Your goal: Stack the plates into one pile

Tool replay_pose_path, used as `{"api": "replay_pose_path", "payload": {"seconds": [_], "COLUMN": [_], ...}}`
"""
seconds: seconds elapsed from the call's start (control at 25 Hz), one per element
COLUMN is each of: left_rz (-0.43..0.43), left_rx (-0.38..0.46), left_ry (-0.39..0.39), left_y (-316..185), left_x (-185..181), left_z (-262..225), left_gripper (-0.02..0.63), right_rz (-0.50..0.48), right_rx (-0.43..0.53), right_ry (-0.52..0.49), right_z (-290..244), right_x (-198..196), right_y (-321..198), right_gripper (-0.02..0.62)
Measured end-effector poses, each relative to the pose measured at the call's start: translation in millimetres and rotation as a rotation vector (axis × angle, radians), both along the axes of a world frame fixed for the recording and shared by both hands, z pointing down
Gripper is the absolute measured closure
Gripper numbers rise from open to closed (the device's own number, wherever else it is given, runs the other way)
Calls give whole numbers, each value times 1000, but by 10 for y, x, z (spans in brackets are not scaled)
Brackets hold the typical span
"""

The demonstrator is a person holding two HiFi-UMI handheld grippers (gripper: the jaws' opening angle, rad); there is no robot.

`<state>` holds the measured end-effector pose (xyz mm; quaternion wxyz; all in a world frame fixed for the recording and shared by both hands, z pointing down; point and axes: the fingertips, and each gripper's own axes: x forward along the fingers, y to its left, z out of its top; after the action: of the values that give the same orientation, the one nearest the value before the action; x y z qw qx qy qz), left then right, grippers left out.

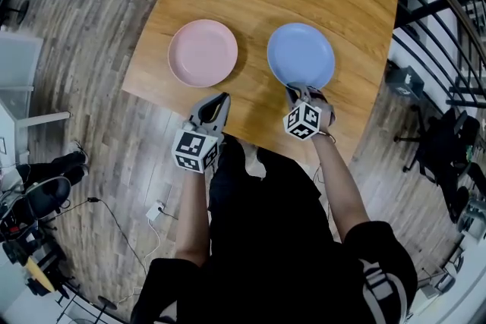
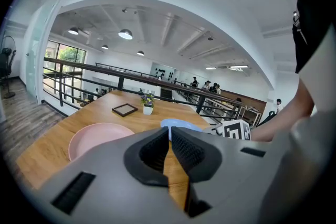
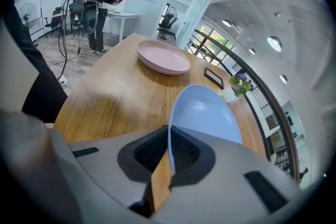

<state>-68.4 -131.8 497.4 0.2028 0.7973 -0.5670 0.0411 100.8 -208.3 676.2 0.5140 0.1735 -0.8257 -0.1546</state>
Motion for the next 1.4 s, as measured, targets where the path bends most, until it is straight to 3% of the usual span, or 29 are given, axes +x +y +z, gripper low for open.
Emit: {"api": "replay_pose_path", "payload": {"seconds": [0.88,1.4], "left_rz": [-12,-28], "left_rx": [25,28], "left_ry": [-3,-23], "left_y": [220,342], "left_x": [-899,-1447], "left_z": [-103,-112], "left_gripper": [572,572], "right_rz": [-38,-150], "right_rx": [69,82], "right_ry": [11,41], "right_z": [-179,-74], "right_x": [-911,-1613], "right_y": [160,411], "right_gripper": [574,572]}}
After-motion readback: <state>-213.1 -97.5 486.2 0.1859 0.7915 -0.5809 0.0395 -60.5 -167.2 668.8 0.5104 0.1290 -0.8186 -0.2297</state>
